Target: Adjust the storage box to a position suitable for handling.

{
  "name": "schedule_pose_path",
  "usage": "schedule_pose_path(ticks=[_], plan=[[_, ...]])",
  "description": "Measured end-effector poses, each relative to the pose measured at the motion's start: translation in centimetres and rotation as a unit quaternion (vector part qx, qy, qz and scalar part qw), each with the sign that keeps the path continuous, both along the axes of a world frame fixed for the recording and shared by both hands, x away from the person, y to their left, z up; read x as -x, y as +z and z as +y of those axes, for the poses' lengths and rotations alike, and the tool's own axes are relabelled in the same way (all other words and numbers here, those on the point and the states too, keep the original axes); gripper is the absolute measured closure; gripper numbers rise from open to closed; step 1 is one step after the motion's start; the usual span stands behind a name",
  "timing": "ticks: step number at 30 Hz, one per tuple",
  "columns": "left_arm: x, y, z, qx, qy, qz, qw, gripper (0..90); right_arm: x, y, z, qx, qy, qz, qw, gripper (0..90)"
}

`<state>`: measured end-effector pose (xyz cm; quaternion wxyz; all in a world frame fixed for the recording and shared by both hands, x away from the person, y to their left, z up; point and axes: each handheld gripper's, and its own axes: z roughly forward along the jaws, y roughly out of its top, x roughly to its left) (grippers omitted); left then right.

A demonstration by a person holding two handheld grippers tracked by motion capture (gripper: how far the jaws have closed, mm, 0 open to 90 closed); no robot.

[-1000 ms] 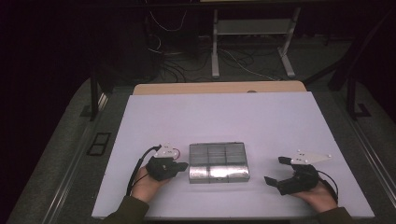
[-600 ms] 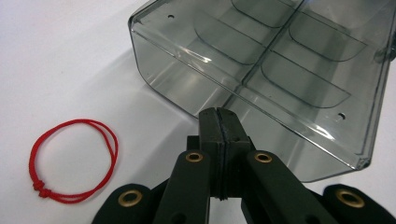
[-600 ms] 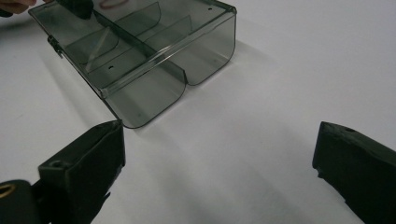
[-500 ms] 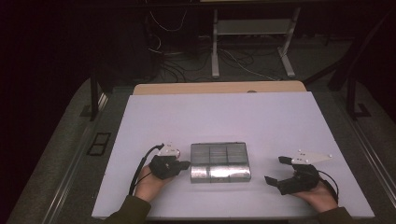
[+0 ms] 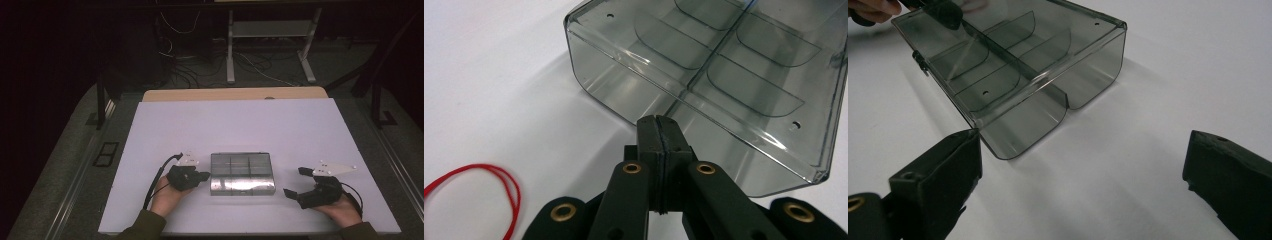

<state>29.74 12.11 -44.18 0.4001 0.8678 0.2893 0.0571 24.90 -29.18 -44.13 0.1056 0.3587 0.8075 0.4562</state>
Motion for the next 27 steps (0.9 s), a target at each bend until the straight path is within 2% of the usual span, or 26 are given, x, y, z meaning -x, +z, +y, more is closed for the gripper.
schedule_pose_path(ticks=[7,12,15,20,27], plan=[[0.0,0.0,-0.5,0.004,-0.008,0.002,1.0000,88.5,0.0,0.0,0.0,0.000,0.000,-0.001,1.0000,2.3],[0.1,-0.1,-0.7,0.025,-0.010,0.012,0.9996,88.5,-0.1,0.1,-0.1,-0.004,-0.002,0.001,1.0000,2.4],[0.1,-0.1,-0.7,0.023,-0.013,0.009,0.9996,88.1,-0.2,0.1,-0.1,-0.005,-0.003,0.001,1.0000,2.3],[0.1,0.1,0.0,0.014,-0.006,-0.002,0.9999,81.3,-0.2,0.1,-0.2,-0.008,-0.005,0.002,1.0000,2.3],[0.7,0.6,1.2,0.027,0.011,-0.017,0.9994,67.2,-0.1,0.1,-0.2,-0.007,-0.003,0.001,1.0000,2.3]])
